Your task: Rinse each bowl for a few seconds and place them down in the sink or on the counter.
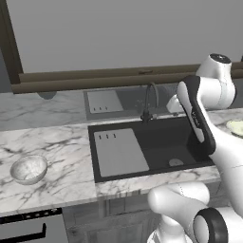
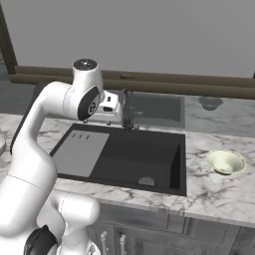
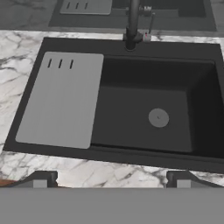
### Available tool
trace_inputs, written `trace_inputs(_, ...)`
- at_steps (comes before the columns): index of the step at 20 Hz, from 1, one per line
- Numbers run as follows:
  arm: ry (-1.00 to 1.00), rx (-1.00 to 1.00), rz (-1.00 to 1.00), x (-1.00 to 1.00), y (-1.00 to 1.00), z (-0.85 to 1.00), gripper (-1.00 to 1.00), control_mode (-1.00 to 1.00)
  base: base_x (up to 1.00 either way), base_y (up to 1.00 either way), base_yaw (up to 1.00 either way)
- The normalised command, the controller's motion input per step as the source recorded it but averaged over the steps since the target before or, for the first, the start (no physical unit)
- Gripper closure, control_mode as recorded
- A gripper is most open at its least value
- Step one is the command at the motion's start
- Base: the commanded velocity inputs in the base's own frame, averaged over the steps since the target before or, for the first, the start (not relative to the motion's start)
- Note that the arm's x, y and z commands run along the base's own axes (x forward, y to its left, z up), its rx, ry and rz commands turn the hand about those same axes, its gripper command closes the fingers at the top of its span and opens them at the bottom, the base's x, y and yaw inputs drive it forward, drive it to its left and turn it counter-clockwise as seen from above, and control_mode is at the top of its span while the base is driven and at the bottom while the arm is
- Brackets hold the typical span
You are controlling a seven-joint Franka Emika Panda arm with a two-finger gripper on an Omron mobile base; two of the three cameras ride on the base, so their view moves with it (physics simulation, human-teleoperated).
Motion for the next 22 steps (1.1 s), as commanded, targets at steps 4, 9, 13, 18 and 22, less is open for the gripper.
trace_inputs(4,-0.02,0.01,0.04,0.00,-0.45,0.00,-1.00,-1.00,0.00,0.00,0.00)
trace_inputs(9,-0.02,0.01,0.03,0.02,-0.43,-0.03,-1.00,-1.00,0.00,0.00,0.00)
trace_inputs(13,-0.07,0.00,0.03,0.07,-0.34,-0.08,-1.00,-1.00,0.00,0.00,0.00)
trace_inputs(18,-0.12,0.00,0.02,0.13,-0.26,-0.20,-1.00,-1.00,0.00,0.00,0.00)
trace_inputs(22,-0.13,0.00,0.04,0.22,-0.20,-0.28,-1.00,-1.00,0.00,0.00,0.00)
